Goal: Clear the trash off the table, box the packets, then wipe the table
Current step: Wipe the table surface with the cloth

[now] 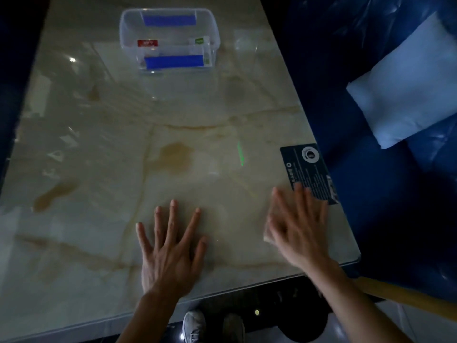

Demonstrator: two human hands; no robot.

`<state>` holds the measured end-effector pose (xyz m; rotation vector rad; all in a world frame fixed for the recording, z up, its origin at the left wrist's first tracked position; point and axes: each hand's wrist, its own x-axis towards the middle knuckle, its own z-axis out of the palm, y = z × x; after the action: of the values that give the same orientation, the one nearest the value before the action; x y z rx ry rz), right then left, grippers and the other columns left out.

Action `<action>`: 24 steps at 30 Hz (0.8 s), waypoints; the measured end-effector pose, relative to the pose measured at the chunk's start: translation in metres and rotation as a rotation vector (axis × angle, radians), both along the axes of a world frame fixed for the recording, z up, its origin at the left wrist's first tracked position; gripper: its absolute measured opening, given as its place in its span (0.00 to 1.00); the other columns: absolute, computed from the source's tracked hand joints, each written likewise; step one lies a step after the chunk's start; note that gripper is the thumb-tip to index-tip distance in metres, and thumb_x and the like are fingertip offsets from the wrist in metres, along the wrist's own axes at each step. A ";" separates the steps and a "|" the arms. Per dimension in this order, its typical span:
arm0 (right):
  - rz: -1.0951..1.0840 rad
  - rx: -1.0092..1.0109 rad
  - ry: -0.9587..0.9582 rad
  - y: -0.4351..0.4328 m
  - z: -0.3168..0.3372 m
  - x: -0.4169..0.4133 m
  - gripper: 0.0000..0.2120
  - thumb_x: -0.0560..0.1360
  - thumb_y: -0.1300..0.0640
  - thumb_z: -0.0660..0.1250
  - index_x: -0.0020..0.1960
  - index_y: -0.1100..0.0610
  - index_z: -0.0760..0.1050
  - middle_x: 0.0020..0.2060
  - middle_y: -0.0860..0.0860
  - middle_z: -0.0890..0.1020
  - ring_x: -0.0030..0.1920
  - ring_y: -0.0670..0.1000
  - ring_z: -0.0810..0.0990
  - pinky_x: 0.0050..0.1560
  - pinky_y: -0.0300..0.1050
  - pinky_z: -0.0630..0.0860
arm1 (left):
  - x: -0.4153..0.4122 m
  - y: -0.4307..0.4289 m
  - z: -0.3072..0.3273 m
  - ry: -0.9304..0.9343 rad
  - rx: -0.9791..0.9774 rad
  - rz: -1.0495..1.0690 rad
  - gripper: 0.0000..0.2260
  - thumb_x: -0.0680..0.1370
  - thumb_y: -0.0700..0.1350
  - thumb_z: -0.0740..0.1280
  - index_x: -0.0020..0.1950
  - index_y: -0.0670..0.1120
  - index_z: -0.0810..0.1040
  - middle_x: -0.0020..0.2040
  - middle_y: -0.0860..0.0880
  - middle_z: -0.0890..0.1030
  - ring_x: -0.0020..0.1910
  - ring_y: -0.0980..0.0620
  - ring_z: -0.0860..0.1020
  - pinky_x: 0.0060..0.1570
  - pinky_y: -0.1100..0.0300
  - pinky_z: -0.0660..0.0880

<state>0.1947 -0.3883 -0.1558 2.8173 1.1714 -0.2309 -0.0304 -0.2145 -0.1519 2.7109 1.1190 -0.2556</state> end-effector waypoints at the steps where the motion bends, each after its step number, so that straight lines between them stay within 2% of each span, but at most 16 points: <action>1: -0.095 -0.003 -0.002 0.004 0.000 0.009 0.32 0.79 0.34 0.42 0.81 0.42 0.43 0.81 0.59 0.49 0.80 0.62 0.49 0.75 0.72 0.49 | 0.000 0.000 0.000 0.004 -0.001 0.030 0.29 0.78 0.67 0.46 0.78 0.64 0.43 0.81 0.48 0.43 0.79 0.40 0.41 0.72 0.30 0.43; 3: -0.201 0.022 0.030 0.025 0.001 0.016 0.31 0.80 0.34 0.40 0.80 0.41 0.41 0.81 0.57 0.48 0.81 0.61 0.46 0.75 0.72 0.47 | 0.001 0.000 0.001 -0.002 -0.005 0.085 0.29 0.77 0.68 0.45 0.77 0.65 0.41 0.81 0.48 0.42 0.79 0.40 0.39 0.72 0.29 0.43; 5: -0.179 0.063 0.054 0.050 0.001 0.010 0.30 0.81 0.36 0.41 0.80 0.41 0.43 0.81 0.56 0.48 0.81 0.61 0.46 0.75 0.72 0.46 | 0.002 0.000 0.001 -0.003 -0.012 0.091 0.29 0.78 0.67 0.43 0.77 0.65 0.40 0.81 0.49 0.41 0.79 0.40 0.39 0.71 0.29 0.43; 7: -0.005 0.092 0.053 0.067 0.004 -0.010 0.29 0.81 0.37 0.43 0.81 0.42 0.48 0.81 0.56 0.51 0.81 0.60 0.48 0.75 0.72 0.47 | 0.002 0.000 0.000 -0.003 -0.007 0.081 0.28 0.78 0.66 0.41 0.77 0.65 0.40 0.81 0.49 0.41 0.79 0.40 0.39 0.71 0.29 0.43; 10: 0.384 0.083 0.117 0.053 0.005 -0.049 0.28 0.81 0.38 0.46 0.80 0.41 0.50 0.82 0.55 0.48 0.81 0.58 0.46 0.75 0.71 0.47 | 0.001 0.002 -0.001 -0.005 -0.012 0.067 0.27 0.79 0.64 0.41 0.77 0.64 0.40 0.81 0.49 0.42 0.79 0.41 0.41 0.72 0.29 0.45; 13: 0.525 0.067 0.131 0.005 0.005 -0.044 0.29 0.81 0.36 0.46 0.80 0.41 0.49 0.82 0.56 0.47 0.81 0.57 0.46 0.76 0.70 0.49 | -0.002 0.004 0.001 -0.042 -0.026 0.062 0.27 0.79 0.64 0.42 0.78 0.63 0.42 0.81 0.50 0.42 0.79 0.43 0.42 0.72 0.30 0.44; 15: 0.407 0.030 0.086 -0.017 0.006 -0.007 0.30 0.80 0.35 0.43 0.80 0.42 0.51 0.81 0.58 0.51 0.81 0.59 0.51 0.74 0.71 0.53 | -0.006 0.008 0.006 -0.070 -0.034 0.084 0.28 0.78 0.66 0.42 0.78 0.63 0.43 0.81 0.50 0.43 0.79 0.45 0.44 0.74 0.33 0.45; 17: 0.144 -0.011 0.013 -0.022 0.005 0.035 0.31 0.79 0.36 0.39 0.81 0.43 0.50 0.80 0.59 0.55 0.79 0.61 0.56 0.72 0.71 0.57 | -0.011 0.015 0.008 -0.076 -0.025 0.101 0.29 0.78 0.66 0.41 0.78 0.63 0.42 0.81 0.49 0.42 0.79 0.46 0.45 0.75 0.35 0.45; 19: -0.167 0.031 0.017 -0.004 0.002 0.062 0.31 0.79 0.36 0.38 0.81 0.42 0.46 0.80 0.59 0.54 0.80 0.61 0.54 0.73 0.72 0.53 | -0.014 0.026 0.008 -0.077 -0.010 0.157 0.29 0.77 0.67 0.41 0.77 0.65 0.41 0.80 0.49 0.41 0.79 0.46 0.43 0.75 0.35 0.43; 20: -0.256 0.068 0.033 0.013 0.000 0.063 0.31 0.79 0.36 0.39 0.81 0.42 0.46 0.81 0.59 0.54 0.80 0.61 0.52 0.74 0.73 0.50 | -0.014 0.032 0.007 -0.074 -0.007 0.185 0.28 0.77 0.67 0.40 0.77 0.65 0.40 0.80 0.50 0.40 0.79 0.46 0.41 0.75 0.35 0.41; 22: -0.176 0.113 0.025 0.048 -0.002 0.041 0.31 0.79 0.38 0.43 0.81 0.45 0.49 0.80 0.59 0.54 0.80 0.62 0.53 0.73 0.73 0.50 | -0.014 0.045 0.005 -0.059 -0.006 0.201 0.28 0.77 0.68 0.40 0.76 0.66 0.38 0.80 0.50 0.39 0.79 0.46 0.38 0.74 0.34 0.39; 24: 0.091 0.122 0.039 0.071 -0.001 -0.003 0.31 0.80 0.39 0.47 0.81 0.45 0.50 0.81 0.58 0.52 0.81 0.61 0.51 0.74 0.71 0.50 | -0.011 0.056 0.003 -0.056 0.004 0.191 0.28 0.77 0.68 0.40 0.76 0.66 0.37 0.80 0.50 0.37 0.78 0.46 0.36 0.74 0.34 0.38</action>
<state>0.1918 -0.3170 -0.1565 2.8653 1.3637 -0.2151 -0.0413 -0.1580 -0.1490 2.5734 1.3517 -0.1476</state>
